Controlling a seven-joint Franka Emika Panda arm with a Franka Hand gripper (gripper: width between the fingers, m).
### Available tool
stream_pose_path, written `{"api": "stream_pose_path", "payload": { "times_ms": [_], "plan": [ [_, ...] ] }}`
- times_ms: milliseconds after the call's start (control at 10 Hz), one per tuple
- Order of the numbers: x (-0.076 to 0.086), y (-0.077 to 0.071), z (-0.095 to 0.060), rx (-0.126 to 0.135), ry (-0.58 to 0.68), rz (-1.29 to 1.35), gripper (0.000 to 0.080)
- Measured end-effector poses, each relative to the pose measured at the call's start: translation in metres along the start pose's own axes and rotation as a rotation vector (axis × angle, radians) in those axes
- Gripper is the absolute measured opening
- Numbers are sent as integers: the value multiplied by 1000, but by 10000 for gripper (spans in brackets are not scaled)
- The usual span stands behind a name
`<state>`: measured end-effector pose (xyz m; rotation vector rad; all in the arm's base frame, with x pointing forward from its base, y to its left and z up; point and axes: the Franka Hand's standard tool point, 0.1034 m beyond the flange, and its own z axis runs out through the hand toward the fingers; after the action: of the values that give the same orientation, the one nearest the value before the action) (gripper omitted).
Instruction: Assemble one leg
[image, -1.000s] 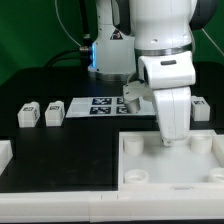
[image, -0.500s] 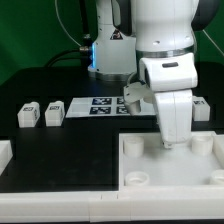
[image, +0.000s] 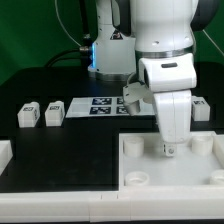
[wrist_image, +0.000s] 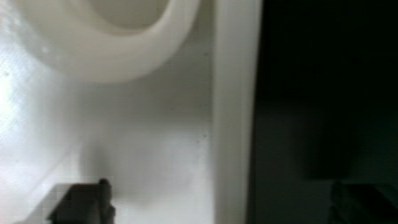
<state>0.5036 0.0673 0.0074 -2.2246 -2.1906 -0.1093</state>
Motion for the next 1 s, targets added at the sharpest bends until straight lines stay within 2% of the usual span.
{"api": "stream_pose_path", "payload": {
  "times_ms": [200,500,600,700,800,900,1000],
  "plan": [
    [-1,0,0,0,0,1,646],
    [0,1,-1,-2,0,8,649],
    [2,5,-12,-17,-3,36,649],
    [6,10,-36,-44,-10,78,649],
    [13,8,-60,-59,-20,155,649],
    [18,5,-74,-78,-19,184,649],
    [17,3,-71,-75,-15,264,649]
  ]
}}
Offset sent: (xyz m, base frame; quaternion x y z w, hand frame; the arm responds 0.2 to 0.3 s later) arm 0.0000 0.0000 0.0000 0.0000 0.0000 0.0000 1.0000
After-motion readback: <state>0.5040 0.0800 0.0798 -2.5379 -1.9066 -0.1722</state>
